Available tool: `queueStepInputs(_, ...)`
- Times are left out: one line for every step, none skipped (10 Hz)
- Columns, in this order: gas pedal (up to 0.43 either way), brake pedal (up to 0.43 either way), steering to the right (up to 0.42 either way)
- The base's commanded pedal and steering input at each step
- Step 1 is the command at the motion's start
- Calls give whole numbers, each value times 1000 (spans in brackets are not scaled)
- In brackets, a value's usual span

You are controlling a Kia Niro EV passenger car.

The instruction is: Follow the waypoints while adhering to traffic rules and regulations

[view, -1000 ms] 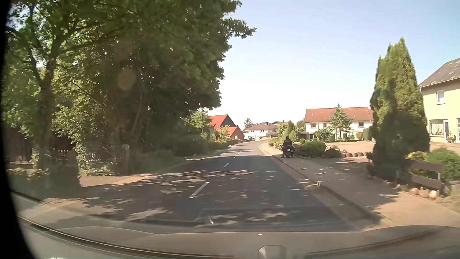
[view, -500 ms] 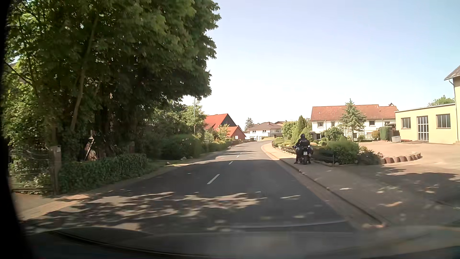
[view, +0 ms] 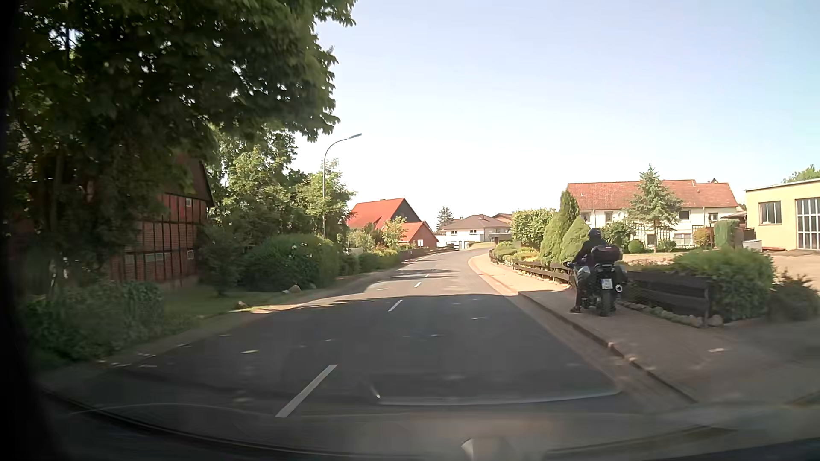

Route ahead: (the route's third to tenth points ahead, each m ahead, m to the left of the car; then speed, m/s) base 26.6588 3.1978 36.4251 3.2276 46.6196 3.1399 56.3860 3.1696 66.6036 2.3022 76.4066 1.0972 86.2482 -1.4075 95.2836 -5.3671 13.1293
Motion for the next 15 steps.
queueStepInputs(138, 6, 3)
queueStepInputs(138, 6, 3)
queueStepInputs(138, 6, 4)
queueStepInputs(138, 6, 4)
queueStepInputs(138, 6, 4)
queueStepInputs(138, 6, 5)
queueStepInputs(138, 6, 5)
queueStepInputs(138, 6, 5)
queueStepInputs(138, 6, 5)
queueStepInputs(138, 6, 4)
queueStepInputs(138, 6, 4)
queueStepInputs(138, 6, 4)
queueStepInputs(138, 6, 4)
queueStepInputs(138, 6, 3)
queueStepInputs(130, 6, 4)
